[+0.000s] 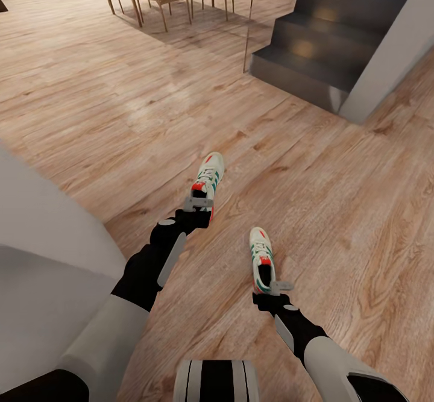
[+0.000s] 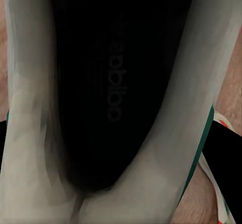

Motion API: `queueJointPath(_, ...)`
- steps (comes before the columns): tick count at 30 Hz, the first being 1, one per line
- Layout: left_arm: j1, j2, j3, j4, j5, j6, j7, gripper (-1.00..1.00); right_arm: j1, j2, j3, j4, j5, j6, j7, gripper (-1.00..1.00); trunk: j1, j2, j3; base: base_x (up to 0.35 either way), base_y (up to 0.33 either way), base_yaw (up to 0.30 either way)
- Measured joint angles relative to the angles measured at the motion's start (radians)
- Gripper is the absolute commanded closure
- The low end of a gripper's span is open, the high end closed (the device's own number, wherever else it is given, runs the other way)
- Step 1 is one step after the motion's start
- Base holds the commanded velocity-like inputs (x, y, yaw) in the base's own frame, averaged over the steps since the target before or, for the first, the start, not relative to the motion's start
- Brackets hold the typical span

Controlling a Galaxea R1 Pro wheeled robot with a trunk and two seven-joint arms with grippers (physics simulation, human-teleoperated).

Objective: Pick up the two gym shoes and the two sandals from the corridor floor and place them onto the hallstand (shoe rack) in the corridor, making sure they are on the rack and not on the floor. Arrange them so the two gym shoes are next to each other and the two sandals are next to each other.

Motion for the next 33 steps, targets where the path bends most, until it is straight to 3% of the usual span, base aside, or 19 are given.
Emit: queueJointPath(33,0.000,0.000,0.000,0.000,0.000,-0.002,0.000,1.00,0.000,0.000,0.000,0.000,0.000,0.000,0.000,-1.00,0.001,0.000,-0.008,0.019,0.000,0.000)
